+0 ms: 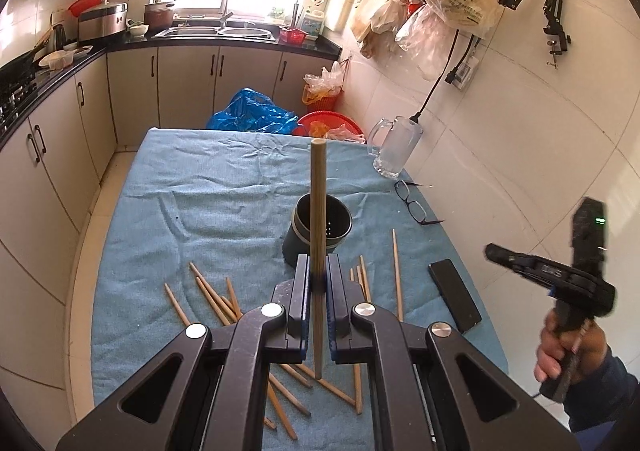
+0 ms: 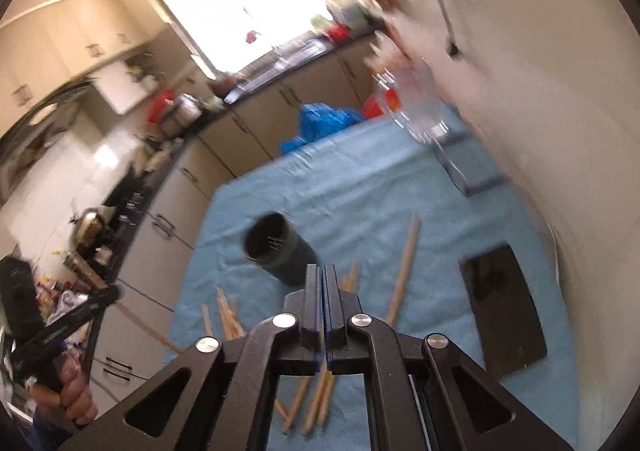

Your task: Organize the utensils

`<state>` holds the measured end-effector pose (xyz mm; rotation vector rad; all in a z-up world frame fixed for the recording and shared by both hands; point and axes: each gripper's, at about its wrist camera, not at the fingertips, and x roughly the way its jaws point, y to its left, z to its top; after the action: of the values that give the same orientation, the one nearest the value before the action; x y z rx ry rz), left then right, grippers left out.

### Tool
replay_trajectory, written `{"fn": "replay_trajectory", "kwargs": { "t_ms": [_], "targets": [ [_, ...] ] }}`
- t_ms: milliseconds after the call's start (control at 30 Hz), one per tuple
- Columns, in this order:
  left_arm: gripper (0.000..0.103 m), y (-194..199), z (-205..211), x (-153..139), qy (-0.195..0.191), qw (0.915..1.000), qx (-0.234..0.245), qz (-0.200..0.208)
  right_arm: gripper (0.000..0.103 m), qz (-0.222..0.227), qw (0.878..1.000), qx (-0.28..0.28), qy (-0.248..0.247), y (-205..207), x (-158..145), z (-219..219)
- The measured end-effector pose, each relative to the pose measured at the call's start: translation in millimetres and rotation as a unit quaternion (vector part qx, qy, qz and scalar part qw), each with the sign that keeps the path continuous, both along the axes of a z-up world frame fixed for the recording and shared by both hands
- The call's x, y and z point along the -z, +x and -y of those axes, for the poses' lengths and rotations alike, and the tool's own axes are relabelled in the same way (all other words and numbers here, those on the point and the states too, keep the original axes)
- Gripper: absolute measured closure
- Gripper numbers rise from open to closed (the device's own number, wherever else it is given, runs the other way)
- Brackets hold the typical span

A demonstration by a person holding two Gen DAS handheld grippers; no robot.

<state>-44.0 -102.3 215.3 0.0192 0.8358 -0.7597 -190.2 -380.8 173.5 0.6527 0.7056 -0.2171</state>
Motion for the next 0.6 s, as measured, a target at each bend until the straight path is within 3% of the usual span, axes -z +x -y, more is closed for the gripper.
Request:
{"fn": "replay_trajectory", "kwargs": {
  "t_ms": [33, 100, 300, 600],
  "targets": [
    [0.097, 1, 0, 0, 0.0, 1.0, 0.0, -0.001, 0.078, -0.011, 1.0, 0.005, 0.02, 4, 10, 10],
    [0.097, 2, 0, -1, 0.001, 1.0, -0.003, -0.002, 0.069, -0.033, 0.998, 0.02, 0.047, 14, 28, 30],
    [0.097, 5, -7, 1, 0.003, 0.9998, -0.019, -0.005, 0.068, -0.121, 0.989, 0.033, 0.083, 64, 86, 74],
    [0.097, 13, -21, 2, 0.008, 0.9982, -0.059, -0.011, 0.068, -0.24, 0.971, -0.007, 0.015, 145, 148, 75]
  ]
}}
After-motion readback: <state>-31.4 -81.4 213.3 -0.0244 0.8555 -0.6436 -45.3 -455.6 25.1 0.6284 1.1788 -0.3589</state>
